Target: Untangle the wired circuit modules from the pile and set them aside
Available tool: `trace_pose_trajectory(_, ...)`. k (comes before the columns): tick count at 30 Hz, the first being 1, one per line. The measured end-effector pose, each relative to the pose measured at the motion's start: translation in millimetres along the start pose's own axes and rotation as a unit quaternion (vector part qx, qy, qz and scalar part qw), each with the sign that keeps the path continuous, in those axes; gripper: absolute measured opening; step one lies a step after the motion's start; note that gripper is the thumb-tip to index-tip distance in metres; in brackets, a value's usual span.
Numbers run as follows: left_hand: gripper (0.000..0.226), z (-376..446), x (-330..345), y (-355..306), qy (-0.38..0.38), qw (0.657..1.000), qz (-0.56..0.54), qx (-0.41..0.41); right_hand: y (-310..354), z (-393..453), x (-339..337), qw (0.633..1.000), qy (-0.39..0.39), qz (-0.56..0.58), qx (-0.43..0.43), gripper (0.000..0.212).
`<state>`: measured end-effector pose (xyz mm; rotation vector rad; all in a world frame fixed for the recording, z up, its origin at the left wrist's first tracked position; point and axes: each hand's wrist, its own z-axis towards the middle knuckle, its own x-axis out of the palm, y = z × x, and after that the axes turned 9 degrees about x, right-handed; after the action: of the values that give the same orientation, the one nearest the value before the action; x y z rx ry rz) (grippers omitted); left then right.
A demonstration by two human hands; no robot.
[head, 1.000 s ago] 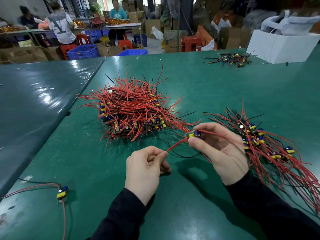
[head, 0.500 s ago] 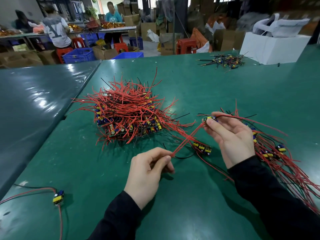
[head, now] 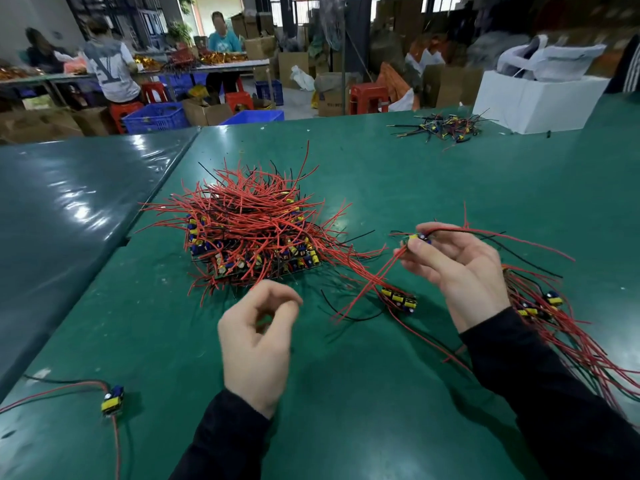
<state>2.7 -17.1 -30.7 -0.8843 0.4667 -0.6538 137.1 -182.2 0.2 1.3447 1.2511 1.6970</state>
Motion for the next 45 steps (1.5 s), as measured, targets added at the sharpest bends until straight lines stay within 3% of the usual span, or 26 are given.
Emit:
trace_pose_trajectory(2, 0.007, -0.6, 0.2, -3.4, 0.041, 0.999, 0.008, 0.010, -3.2, -6.9, 5.1, 0.997, 0.066, -0.007, 0.036, 0.019)
trace_pose_trajectory(5, 0.009, -5.5, 9.0, -5.4, 0.178, 0.983, 0.037, -0.037, -7.9, -15.4, 12.8, 0.986, 0.140, -0.020, 0.086, 0.029)
trace_pose_trajectory(11, 0.019, -7.4, 8.7, -2.8, 0.276, 0.953, -0.045, -0.115, -3.0, -8.2, 8.9, 0.984, 0.105, 0.022, 0.142, 0.036)
trace_pose_trajectory(14, 0.010, -10.9, 9.7, -6.8, 0.337, 0.937, -0.049, -0.072, -2.6, -7.3, 8.2, 0.972, 0.111, 0.031, 0.206, 0.043)
trace_pose_trajectory(17, 0.007, -16.6, 11.6, -12.3, 0.382, 0.917, -0.095, -0.062, -5.4, -7.3, 8.8, 0.957, 0.122, 0.025, 0.262, 0.034)
trace_pose_trajectory(21, 0.018, -22.2, 14.3, -10.8, 0.412, 0.882, -0.154, -0.168, 3.1, -3.1, 1.9, 0.970, 0.097, -0.018, 0.221, 0.025)
trace_pose_trajectory(24, 0.015, -22.1, 13.3, -9.2, 0.442, 0.867, -0.151, -0.175, 23.3, 4.4, -12.6, 0.981, 0.069, -0.053, 0.176, 0.013)
trace_pose_trajectory(27, 0.006, -21.7, 14.4, -7.4, 0.432, 0.876, -0.136, -0.166, 48.7, 17.4, -34.9, 0.970, 0.023, -0.182, 0.162, 0.019)
trace_pose_trajectory(30, 0.005, -19.6, 16.2, -4.0, 0.389, 0.904, -0.104, -0.143, 66.9, 34.6, -58.7, 0.906, 0.012, -0.379, 0.187, 0.017)
trace_pose_trajectory(33, 0.010, -17.3, 15.0, -0.7, 0.360, 0.917, -0.095, -0.144, 73.8, 51.3, -77.9, 0.791, 0.035, -0.581, 0.186, 0.016)
trace_pose_trajectory(36, 0.010, -16.5, 14.7, 0.1, 0.353, 0.920, -0.081, -0.145, 67.9, 59.5, -83.9, 0.719, 0.054, -0.676, 0.154, 0.010)
trace_pose_trajectory(39, 0.010, -16.3, 14.8, 0.4, 0.353, 0.921, -0.071, -0.148, 53.6, 64.8, -84.8, 0.644, 0.005, -0.757, 0.109, 0.022)
trace_pose_trajectory(41, 0.012, -16.4, 14.4, 0.4, 0.353, 0.921, -0.068, -0.150, 50.0, 65.8, -83.0, 0.619, -0.021, -0.781, 0.078, 0.028)
trace_pose_trajectory(44, 0.011, -15.8, 14.2, 0.3, 0.352, 0.922, -0.064, -0.148, 55.1, 66.9, -82.1, 0.627, -0.052, -0.776, 0.038, 0.030)
trace_pose_trajectory(45, 0.010, -15.6, 14.2, 0.6, 0.351, 0.923, -0.062, -0.148, 56.8, 66.7, -81.0, 0.615, -0.047, -0.786, 0.042, 0.030)
